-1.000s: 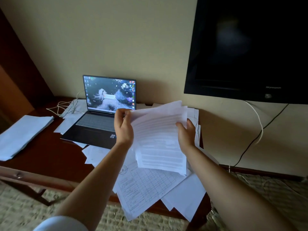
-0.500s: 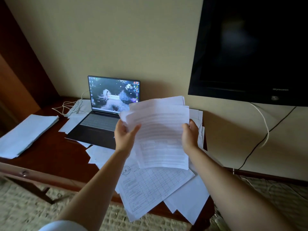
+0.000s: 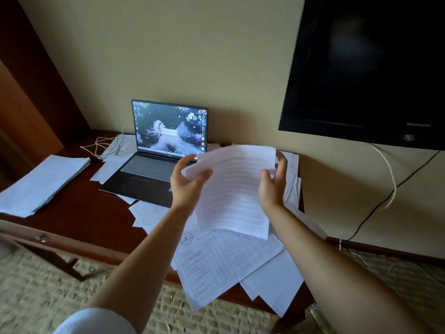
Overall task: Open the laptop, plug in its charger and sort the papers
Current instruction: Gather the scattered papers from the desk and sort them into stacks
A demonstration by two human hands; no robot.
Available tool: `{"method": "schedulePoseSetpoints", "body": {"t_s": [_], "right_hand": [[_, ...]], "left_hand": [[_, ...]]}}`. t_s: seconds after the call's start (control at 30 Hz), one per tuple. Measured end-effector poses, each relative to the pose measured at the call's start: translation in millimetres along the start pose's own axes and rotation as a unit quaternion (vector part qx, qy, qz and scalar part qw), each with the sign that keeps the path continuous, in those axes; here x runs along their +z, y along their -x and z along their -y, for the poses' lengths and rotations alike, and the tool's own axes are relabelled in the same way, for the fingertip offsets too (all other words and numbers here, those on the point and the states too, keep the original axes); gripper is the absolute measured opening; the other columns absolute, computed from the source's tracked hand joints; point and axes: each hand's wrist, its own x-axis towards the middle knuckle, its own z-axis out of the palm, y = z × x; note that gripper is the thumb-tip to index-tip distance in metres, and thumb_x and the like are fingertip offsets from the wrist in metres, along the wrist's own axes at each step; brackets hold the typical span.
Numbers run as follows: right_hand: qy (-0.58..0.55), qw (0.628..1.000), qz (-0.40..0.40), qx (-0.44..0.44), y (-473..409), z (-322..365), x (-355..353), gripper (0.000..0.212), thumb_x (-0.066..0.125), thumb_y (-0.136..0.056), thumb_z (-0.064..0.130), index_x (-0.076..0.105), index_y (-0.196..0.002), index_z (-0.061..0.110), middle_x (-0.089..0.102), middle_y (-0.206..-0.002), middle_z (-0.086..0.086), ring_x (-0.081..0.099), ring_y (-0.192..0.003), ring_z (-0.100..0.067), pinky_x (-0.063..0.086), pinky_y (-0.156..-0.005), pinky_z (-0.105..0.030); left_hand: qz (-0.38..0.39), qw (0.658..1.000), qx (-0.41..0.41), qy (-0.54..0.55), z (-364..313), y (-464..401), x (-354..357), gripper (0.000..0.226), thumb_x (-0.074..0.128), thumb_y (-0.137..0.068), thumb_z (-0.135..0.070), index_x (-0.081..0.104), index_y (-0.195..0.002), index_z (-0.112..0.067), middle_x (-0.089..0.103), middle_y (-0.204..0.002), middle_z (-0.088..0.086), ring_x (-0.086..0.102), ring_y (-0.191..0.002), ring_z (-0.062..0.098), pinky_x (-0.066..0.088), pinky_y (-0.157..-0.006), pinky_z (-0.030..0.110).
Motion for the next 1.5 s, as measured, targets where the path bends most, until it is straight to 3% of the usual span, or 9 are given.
{"method": "schedulePoseSetpoints", "body": {"t_s": [0.17,0.33,0.47,0.67,0.83,0.97,1.13,1.37,1.5], "right_hand": [[0.053,0.998,0.019,0.041,3.4,-12.8,-2.8,0.028,0.042,-0.088,0.0,0.048,-0.11,0.017,0.051,-0.091,0.01,0.042,-0.056,-0.004,0.036,-0.05,-0.015],[0.023,1.0,0.015,0.008,-6.3,6.8,2.5,0.039,0.051,-0.089,0.005,0.044,-0.125,0.018,0.056,-0.104,0.016,0.055,-0.086,0.009,0.042,-0.066,-0.007],[0.058,0.995,0.06,0.055,5.7,3.3,-3.4,0.057,0.048,-0.09,0.001,0.033,-0.14,0.024,0.052,-0.112,0.008,0.058,-0.092,-0.02,0.045,-0.059,-0.013],[0.025,0.997,0.066,0.034,3.2,-0.8,11.0,0.059,0.051,-0.088,0.004,0.032,-0.138,0.03,0.041,-0.132,0.015,0.042,-0.118,-0.006,0.038,-0.074,-0.011],[0.091,0.988,0.089,0.082,15.4,-25.2,-1.6,0.056,0.049,-0.092,0.004,0.031,-0.141,0.023,0.051,-0.12,0.007,0.053,-0.08,0.0,0.044,-0.056,-0.006],[0.114,0.981,0.095,0.123,16.2,-32.2,-3.3,0.057,0.051,-0.094,0.011,0.027,-0.145,0.022,0.047,-0.133,0.002,0.053,-0.112,-0.018,0.042,-0.081,-0.012],[0.135,0.978,0.099,0.126,11.2,-42.6,-2.2,0.04,0.048,-0.088,0.002,0.047,-0.123,0.021,0.06,-0.092,0.008,0.055,-0.071,-0.007,0.045,-0.058,-0.02],[0.181,0.958,0.134,0.179,23.4,-66.1,-5.5,0.031,0.045,-0.09,0.01,0.048,-0.119,0.022,0.062,-0.103,0.004,0.061,-0.088,-0.02,0.046,-0.071,-0.028],[0.158,0.97,0.083,0.167,16.8,-65.4,1.4,0.035,0.047,-0.087,0.006,0.048,-0.116,0.025,0.055,-0.084,0.008,0.051,-0.071,-0.016,0.041,-0.063,-0.028]], "left_hand": [[0.011,0.998,-0.045,-0.032,9.4,-1.6,-6.7,0.031,0.082,-0.07,-0.01,0.064,-0.091,-0.023,0.066,-0.085,-0.005,0.063,-0.078,0.014,0.054,-0.069,0.028],[-0.011,0.999,-0.032,-0.005,-13.7,-9.1,0.1,0.015,0.077,-0.078,-0.014,0.064,-0.074,-0.019,0.063,-0.068,-0.004,0.058,-0.055,0.002,0.051,-0.055,0.022],[0.021,0.996,-0.064,-0.06,-4.4,-6.7,-6.9,0.019,0.08,-0.075,-0.016,0.064,-0.084,-0.018,0.06,-0.069,-0.005,0.054,-0.057,0.009,0.041,-0.043,0.021],[0.002,0.994,-0.099,-0.039,15.2,-10.9,-15.9,0.018,0.081,-0.073,-0.012,0.064,-0.079,-0.016,0.065,-0.075,0.0,0.062,-0.069,0.014,0.054,-0.064,0.031],[0.06,0.987,-0.126,-0.081,35.9,-9.8,-22.6,0.019,0.078,-0.077,-0.016,0.065,-0.089,-0.009,0.066,-0.084,0.005,0.062,-0.077,0.018,0.049,-0.063,0.026],[0.073,0.983,-0.15,-0.076,49.8,-5.3,-21.7,0.025,0.078,-0.077,-0.015,0.066,-0.096,-0.007,0.067,-0.088,0.006,0.063,-0.078,0.017,0.051,-0.069,0.029],[0.057,0.984,-0.154,-0.073,61.8,-3.5,-14.8,0.018,0.075,-0.081,-0.02,0.065,-0.09,-0.009,0.065,-0.08,0.002,0.061,-0.075,0.018,0.051,-0.071,0.03],[0.089,0.968,-0.209,-0.11,87.3,-3.7,-10.3,0.034,0.074,-0.082,-0.023,0.064,-0.109,-0.004,0.068,-0.089,0.005,0.062,-0.076,0.014,0.046,-0.059,0.023],[0.068,0.97,-0.222,-0.073,90.2,-9.9,-7.0,0.029,0.069,-0.087,-0.025,0.064,-0.107,-0.005,0.067,-0.084,0.004,0.064,-0.073,0.015,0.049,-0.059,0.025]]}}
